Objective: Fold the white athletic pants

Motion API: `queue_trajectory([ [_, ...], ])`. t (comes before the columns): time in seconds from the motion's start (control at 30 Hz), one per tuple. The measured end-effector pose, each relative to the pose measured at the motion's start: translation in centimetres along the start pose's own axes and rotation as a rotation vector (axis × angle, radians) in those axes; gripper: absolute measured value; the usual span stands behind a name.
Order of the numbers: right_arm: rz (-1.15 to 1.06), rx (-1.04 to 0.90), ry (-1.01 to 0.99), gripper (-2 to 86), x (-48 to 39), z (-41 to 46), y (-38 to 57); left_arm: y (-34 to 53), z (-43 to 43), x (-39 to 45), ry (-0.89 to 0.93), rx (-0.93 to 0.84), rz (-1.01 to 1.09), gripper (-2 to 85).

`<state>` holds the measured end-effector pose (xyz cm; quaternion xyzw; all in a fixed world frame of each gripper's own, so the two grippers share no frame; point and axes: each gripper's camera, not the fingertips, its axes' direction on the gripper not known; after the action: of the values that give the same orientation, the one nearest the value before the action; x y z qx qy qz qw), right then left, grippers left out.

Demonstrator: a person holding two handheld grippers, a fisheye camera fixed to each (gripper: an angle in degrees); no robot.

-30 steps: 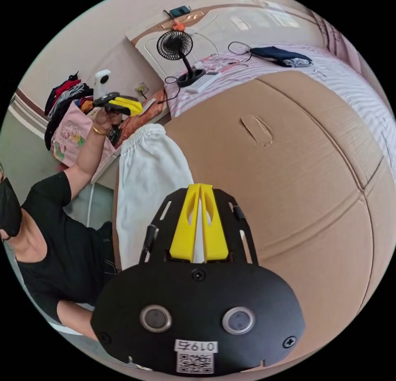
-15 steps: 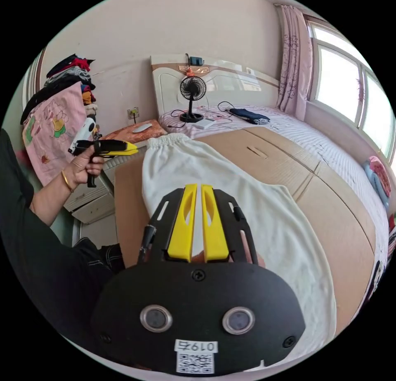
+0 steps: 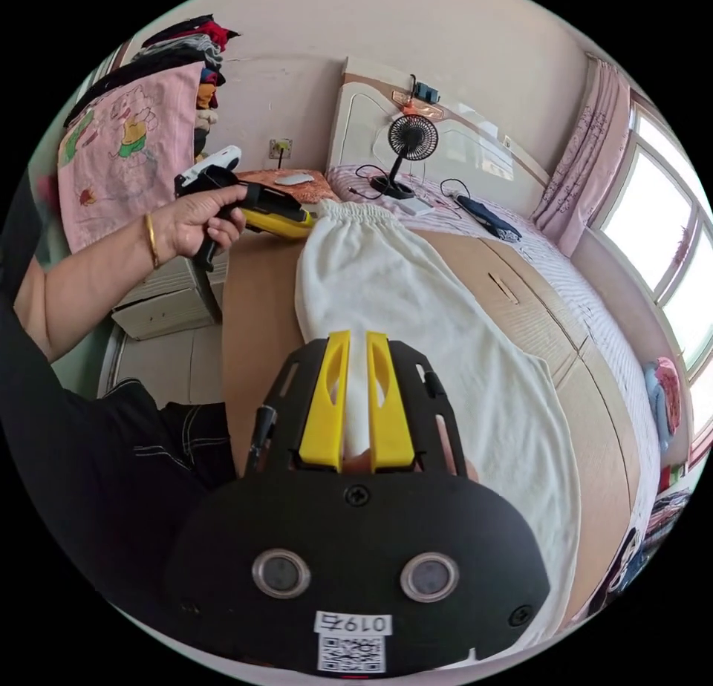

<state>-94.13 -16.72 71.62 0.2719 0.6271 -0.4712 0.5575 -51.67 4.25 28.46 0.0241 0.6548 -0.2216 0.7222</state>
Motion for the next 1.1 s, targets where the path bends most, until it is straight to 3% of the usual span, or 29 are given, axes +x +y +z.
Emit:
queue_trajectory([
  [0.23,-0.273,0.016,0.149,7.2,-9.9,-3.0,-1.3,1.0,-0.9,0.2,-0.011,0.003,0.003,2.0],
  [0.43,-0.423,-0.101,0.308,6.6,-16.7,-3.1,-1.3,2.3,-1.7,2.8,-0.07,0.016,0.086,1.0],
  [0.73,-0.41,-0.101,0.264,4.5,-19.6,-5.7,1.5,3.8,-0.6,7.1,-0.238,0.01,0.195,0.9],
  [1.1,-0.315,0.01,0.297,5.5,-20.8,-9.3,9.0,8.7,1.6,9.2,-0.085,0.025,0.111,0.8],
])
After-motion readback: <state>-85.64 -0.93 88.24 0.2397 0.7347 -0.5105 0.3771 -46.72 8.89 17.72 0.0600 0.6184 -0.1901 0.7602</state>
